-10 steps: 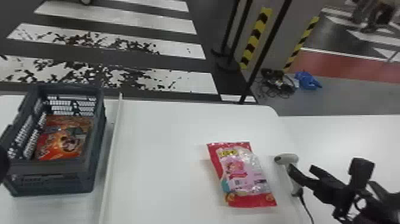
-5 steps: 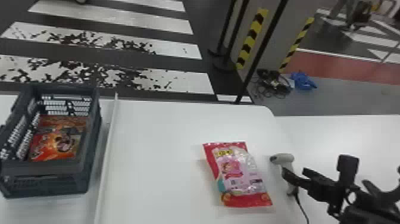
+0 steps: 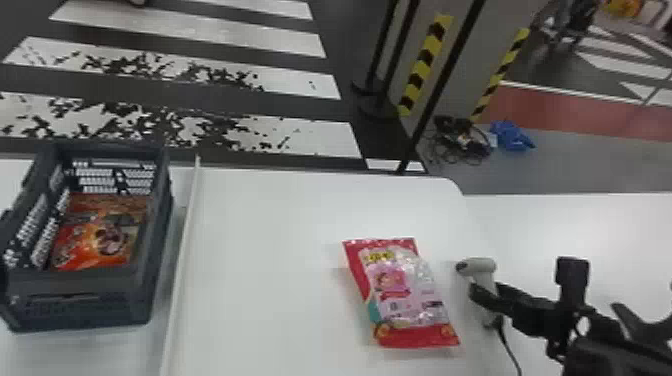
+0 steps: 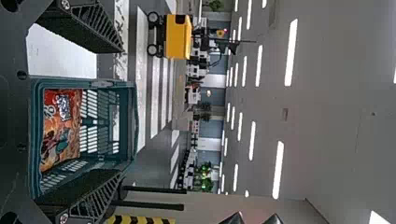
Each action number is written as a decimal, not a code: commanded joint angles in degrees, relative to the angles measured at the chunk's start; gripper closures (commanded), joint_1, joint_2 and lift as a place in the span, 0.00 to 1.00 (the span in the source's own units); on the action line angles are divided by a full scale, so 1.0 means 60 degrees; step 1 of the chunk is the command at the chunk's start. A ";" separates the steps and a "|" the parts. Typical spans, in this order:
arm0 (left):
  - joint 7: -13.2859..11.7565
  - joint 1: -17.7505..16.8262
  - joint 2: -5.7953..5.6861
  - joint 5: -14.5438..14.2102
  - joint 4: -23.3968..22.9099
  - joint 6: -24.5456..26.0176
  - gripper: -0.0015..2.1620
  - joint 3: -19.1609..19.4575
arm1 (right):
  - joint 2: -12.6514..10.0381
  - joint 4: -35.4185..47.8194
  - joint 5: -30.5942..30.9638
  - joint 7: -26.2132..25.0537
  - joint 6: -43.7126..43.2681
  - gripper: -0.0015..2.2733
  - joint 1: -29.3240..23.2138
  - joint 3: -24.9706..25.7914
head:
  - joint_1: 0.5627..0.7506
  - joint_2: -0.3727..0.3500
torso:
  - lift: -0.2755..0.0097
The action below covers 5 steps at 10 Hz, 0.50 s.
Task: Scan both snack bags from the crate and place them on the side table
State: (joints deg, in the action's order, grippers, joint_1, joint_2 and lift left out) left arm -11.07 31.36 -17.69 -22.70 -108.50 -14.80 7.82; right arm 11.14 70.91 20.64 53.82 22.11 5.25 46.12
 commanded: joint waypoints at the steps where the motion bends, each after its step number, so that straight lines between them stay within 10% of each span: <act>1: -0.0001 -0.0011 -0.0011 -0.0010 0.0022 0.0000 0.04 0.0000 | -0.0026 -0.0070 0.0164 -0.0021 -0.0029 0.88 0.0048 -0.0143 | 0.70 0.11 | 0.62; 5: -0.0001 -0.0011 -0.0011 -0.0025 0.0066 0.0000 0.04 0.0000 | -0.0202 0.0106 0.0325 -0.0035 -0.0468 0.99 0.0019 0.0018 | 0.70 0.12 | 0.62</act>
State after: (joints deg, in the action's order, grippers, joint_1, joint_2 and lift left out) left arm -11.07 31.29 -17.75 -22.82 -108.12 -14.80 7.81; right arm 10.24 71.37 22.58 53.60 19.47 5.36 45.88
